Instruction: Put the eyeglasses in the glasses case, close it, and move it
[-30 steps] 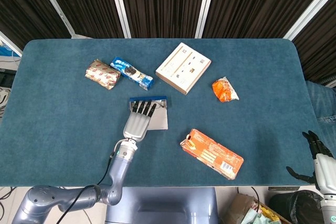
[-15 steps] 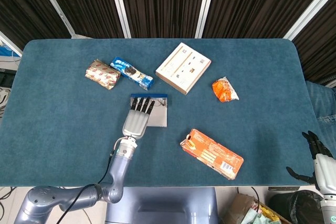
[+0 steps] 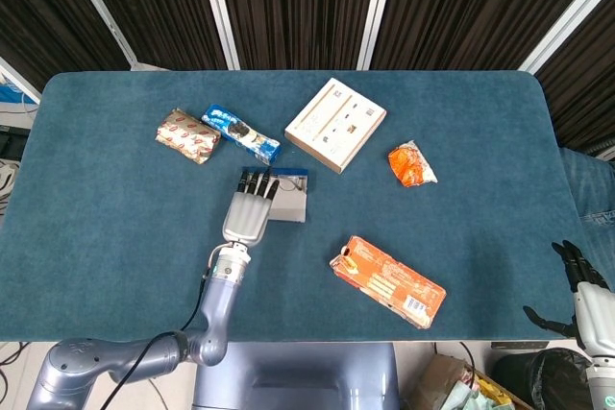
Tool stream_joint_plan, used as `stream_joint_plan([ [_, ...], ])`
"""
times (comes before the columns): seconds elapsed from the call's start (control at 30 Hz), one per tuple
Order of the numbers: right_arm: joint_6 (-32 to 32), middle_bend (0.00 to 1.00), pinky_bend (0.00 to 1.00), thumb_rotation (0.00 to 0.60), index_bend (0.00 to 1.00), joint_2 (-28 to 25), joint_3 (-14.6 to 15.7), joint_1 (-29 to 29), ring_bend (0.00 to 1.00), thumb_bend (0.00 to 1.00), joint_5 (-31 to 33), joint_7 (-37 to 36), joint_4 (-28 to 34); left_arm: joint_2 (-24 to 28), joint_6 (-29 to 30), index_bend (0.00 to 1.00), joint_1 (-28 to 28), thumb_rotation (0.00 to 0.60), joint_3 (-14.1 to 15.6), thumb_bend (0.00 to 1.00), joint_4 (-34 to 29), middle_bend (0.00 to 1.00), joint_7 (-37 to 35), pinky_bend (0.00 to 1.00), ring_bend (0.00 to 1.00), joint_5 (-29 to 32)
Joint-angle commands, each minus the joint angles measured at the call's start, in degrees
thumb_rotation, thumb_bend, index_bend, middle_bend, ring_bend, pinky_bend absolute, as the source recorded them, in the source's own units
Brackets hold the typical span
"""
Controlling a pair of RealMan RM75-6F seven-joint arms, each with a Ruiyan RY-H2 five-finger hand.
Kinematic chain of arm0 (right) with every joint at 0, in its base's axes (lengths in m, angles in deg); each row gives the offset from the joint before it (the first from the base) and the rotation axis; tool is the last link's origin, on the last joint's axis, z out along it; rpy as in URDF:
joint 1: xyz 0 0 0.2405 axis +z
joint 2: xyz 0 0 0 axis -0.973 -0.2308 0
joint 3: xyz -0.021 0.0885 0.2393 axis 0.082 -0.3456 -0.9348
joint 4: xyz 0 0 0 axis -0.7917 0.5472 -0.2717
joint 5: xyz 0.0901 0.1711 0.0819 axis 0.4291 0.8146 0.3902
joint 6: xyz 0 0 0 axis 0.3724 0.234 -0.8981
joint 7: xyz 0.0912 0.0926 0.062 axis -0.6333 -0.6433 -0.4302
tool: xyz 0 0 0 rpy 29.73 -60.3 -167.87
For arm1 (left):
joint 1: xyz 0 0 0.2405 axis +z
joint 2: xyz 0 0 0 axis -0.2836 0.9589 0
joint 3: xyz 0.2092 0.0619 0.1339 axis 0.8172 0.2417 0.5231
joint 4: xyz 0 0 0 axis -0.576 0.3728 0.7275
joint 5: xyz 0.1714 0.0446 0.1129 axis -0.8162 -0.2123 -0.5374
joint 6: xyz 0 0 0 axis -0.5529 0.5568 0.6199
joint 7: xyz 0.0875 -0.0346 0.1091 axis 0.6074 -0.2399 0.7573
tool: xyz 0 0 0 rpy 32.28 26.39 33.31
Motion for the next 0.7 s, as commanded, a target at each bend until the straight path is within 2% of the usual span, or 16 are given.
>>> stream_joint_plan([
  [0.03, 0.01, 0.04, 0.16, 0.6, 0.09, 0.0, 0.03, -0.01, 0.13, 0.26, 0.0, 0.05, 0.02, -0.27, -0.12, 0.22, -0.7, 0.6, -1.31, 0.29, 0.69, 0.0, 0.48, 0.0, 0.0, 0.6],
  [0.47, 0.11, 0.04, 0.16, 0.6, 0.09, -0.09, -0.08, -0.04, 0.13, 0.26, 0.44, -0.21, 0.21, -2.56, -2.36, 0.31, -3.86, 0.6, -5.52, 0.34, 6.9, 0.0, 0.67, 0.0, 0.0, 3.35],
  [0.7, 0.23, 0.04, 0.16, 0.6, 0.09, -0.15, -0.07, -0.02, 0.13, 0.26, 0.51, -0.24, 0.22, -3.77, -4.06, 0.38, -3.7, 0.6, -5.0, 0.34, 9.5, 0.0, -1.17, 0.0, 0.0, 3.82],
])
